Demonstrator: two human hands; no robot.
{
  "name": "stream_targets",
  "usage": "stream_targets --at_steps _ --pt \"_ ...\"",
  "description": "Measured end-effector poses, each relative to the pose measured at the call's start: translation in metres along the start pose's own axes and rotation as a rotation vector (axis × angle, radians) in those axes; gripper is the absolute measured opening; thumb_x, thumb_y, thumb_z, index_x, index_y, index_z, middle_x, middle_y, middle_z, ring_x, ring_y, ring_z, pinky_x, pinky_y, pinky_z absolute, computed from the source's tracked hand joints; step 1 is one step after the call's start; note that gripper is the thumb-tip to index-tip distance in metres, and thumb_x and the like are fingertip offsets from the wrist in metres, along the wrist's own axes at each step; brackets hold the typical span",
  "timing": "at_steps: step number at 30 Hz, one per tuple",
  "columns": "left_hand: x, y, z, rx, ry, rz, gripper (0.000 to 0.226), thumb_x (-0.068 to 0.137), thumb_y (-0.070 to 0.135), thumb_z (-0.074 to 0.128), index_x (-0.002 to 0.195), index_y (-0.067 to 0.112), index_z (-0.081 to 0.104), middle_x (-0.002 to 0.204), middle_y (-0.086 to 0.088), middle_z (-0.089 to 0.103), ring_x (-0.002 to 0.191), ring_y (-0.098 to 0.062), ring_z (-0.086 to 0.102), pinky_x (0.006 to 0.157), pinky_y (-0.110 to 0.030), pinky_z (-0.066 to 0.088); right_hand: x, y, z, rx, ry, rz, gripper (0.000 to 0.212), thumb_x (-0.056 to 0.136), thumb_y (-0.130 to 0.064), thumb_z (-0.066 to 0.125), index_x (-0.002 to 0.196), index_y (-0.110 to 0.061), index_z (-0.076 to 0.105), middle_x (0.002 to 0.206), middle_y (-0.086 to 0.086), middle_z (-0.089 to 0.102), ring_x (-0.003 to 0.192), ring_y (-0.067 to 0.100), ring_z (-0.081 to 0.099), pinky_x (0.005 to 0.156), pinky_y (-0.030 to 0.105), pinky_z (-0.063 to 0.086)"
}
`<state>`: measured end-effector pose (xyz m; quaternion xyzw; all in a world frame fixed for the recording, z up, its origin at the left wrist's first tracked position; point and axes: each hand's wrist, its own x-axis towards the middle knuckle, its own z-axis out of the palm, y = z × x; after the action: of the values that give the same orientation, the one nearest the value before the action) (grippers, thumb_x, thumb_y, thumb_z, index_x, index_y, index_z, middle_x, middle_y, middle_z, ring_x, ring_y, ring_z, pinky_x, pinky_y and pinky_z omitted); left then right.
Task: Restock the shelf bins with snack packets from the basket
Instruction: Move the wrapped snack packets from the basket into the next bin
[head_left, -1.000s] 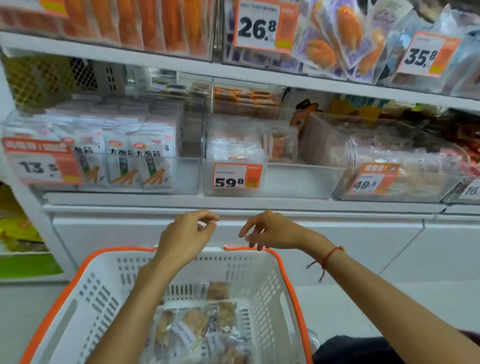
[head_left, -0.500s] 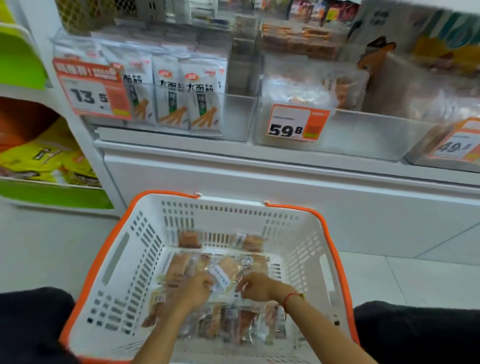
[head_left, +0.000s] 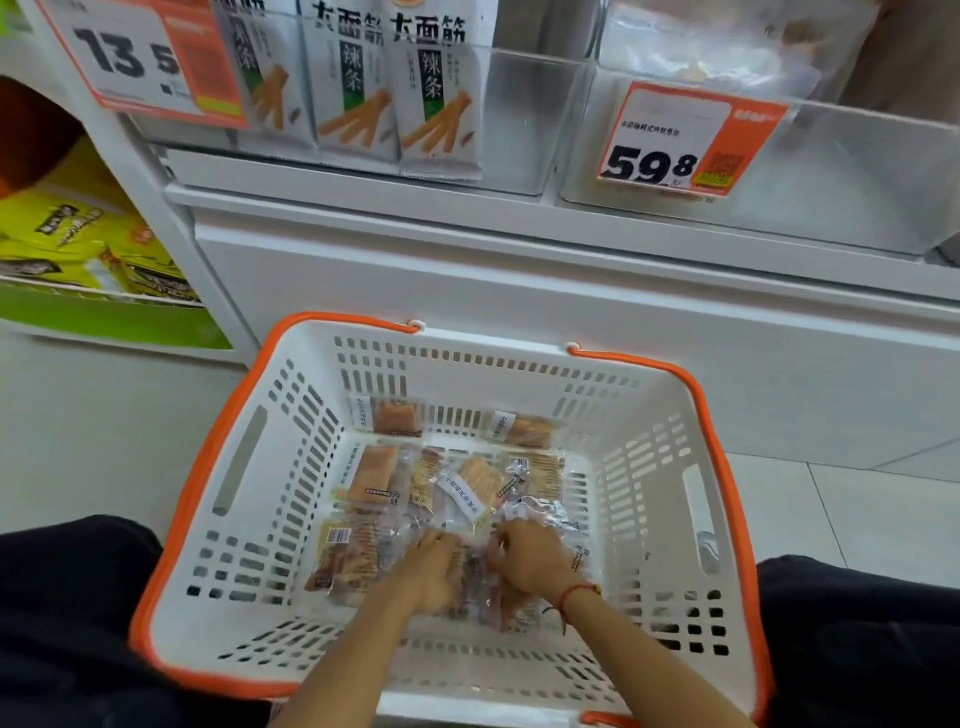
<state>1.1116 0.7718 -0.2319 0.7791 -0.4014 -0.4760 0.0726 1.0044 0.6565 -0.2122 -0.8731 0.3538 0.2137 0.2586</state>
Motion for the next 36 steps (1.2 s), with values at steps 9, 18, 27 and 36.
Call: stream_targets --at_steps 9,18,27,36 --pt "-0.008 -0.008 -0.026 -0.494 0.138 -0.066 0.059 0.089 0.009 0.061 0.142 0.018 0.037 0.146 -0.007 0.036 0.125 -0.023 0.045 0.091 -0.027 0.045 -0.016 0.027 -0.05 0.834 0.047 0.015 0.03 0.097 -0.016 0.051 0.069 -0.019 0.062 0.062 -0.013 0.064 0.059 0.006 0.058 0.062 0.02 0.045" --pt "-0.027 0.033 -0.045 -0.248 0.475 0.404 0.088 0.078 0.024 0.075 0.141 0.05 0.02 0.15 0.023 0.012 0.137 0.001 0.008 0.115 -0.035 0.013 -0.012 0.037 -0.095 1.551 -0.088 0.348 0.024 0.095 -0.005 0.051 0.113 0.009 0.06 0.093 0.018 0.07 0.067 0.018 0.068 0.063 0.022 0.057" --pt "-0.022 0.036 -0.064 -0.599 0.447 0.358 0.039 0.086 0.058 0.053 0.114 0.032 0.059 0.115 0.015 0.061 0.11 -0.007 0.058 0.097 -0.036 0.048 -0.018 0.032 -0.095 1.943 -0.168 0.375 0.028 0.101 -0.019 0.041 0.111 0.004 0.052 0.093 0.023 0.071 0.07 0.03 0.072 0.062 0.033 0.06" --pt "-0.018 0.003 -0.071 -0.826 0.299 0.143 0.055 0.088 0.052 0.05 0.136 0.025 0.046 0.131 0.005 0.056 0.118 -0.016 0.055 0.097 -0.037 0.049 0.005 0.029 -0.046 0.382 -0.032 0.166 0.037 0.09 -0.009 0.05 0.127 -0.01 0.054 0.13 0.011 0.054 0.107 0.025 0.056 0.084 0.027 0.047"
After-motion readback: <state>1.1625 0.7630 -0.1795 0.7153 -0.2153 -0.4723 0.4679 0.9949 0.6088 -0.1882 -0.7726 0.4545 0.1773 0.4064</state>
